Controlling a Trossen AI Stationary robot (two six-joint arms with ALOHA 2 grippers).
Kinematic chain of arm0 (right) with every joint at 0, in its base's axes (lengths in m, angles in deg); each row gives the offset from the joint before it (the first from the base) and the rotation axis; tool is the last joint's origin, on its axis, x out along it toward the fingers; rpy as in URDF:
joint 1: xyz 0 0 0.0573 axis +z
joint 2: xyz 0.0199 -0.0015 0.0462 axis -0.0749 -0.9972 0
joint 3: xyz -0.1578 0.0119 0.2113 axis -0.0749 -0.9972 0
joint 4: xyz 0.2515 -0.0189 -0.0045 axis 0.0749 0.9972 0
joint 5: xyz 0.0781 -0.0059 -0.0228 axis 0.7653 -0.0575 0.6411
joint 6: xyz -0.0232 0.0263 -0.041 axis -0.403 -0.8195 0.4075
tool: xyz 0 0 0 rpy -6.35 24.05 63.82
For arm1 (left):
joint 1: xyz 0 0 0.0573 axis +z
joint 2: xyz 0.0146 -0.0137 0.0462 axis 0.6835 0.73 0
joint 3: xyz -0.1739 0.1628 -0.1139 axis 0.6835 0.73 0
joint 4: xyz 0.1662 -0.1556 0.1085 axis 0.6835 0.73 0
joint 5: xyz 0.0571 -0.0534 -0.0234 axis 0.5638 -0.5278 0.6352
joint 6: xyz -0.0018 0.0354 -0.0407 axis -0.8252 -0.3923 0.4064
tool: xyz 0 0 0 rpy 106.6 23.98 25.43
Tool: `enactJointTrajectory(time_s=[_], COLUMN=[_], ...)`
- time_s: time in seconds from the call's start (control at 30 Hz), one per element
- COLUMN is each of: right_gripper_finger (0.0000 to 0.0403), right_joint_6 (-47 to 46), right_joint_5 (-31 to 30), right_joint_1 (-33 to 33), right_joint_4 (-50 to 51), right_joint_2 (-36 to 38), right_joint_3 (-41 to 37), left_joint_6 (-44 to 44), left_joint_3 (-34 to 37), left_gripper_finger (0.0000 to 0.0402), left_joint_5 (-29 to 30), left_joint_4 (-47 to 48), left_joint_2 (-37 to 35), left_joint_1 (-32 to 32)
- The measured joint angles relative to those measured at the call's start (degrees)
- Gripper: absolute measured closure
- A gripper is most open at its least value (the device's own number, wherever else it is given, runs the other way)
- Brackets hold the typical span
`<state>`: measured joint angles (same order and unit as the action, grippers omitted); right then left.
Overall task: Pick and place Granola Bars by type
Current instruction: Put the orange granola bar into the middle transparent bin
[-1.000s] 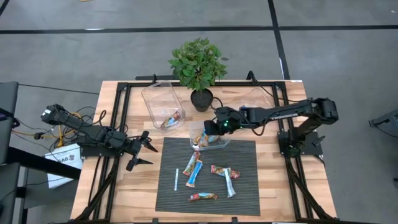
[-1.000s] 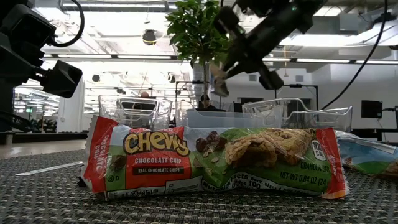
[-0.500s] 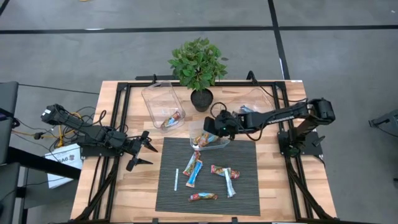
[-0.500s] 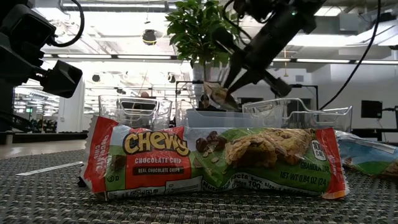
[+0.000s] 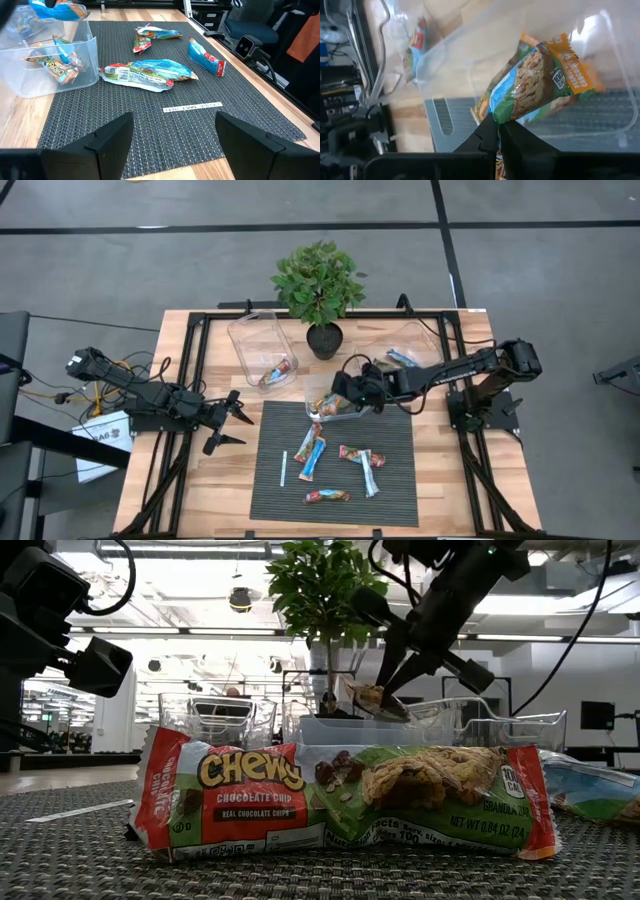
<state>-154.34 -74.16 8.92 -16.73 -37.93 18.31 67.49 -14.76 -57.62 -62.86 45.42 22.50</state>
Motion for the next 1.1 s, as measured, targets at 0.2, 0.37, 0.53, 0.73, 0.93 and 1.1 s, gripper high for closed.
enactJointTrajectory(time_s=[0.2,0.37,0.53,0.73,0.93,1.1], right_gripper_finger=[0.0403,0.0403,0.0403,0.0403,0.0379,0.0339], right_joint_6=[0.01,-0.31,-0.54,-0.47,1.87,1.98], right_joint_5=[-2.07,-1.85,-1.59,0.13,0.79,1.33], right_joint_1=[-0.26,-0.24,-0.31,-0.63,-0.63,-0.63], right_joint_4=[0.25,-0.66,-5.82,-6.29,-5.86,-5.83], right_joint_2=[-0.06,-2.42,-4.91,-5.75,-5.75,-5.75], right_joint_3=[0.00,-0.02,0.05,0.00,0.00,0.00], left_joint_6=[0.02,-0.01,0.00,0.00,0.02,0.01], left_joint_3=[0.00,0.00,0.00,0.00,0.00,0.00], left_gripper_finger=[0.0127,0.0127,0.0127,0.0127,0.0127,0.0127], left_joint_5=[-0.01,-0.01,-0.01,0.01,-0.01,0.02], left_joint_4=[0.01,0.01,0.01,0.01,0.01,0.01], left_joint_2=[0.00,0.00,0.00,0.00,0.00,0.00], left_joint_1=[-0.01,0.00,0.01,0.00,0.01,0.00])
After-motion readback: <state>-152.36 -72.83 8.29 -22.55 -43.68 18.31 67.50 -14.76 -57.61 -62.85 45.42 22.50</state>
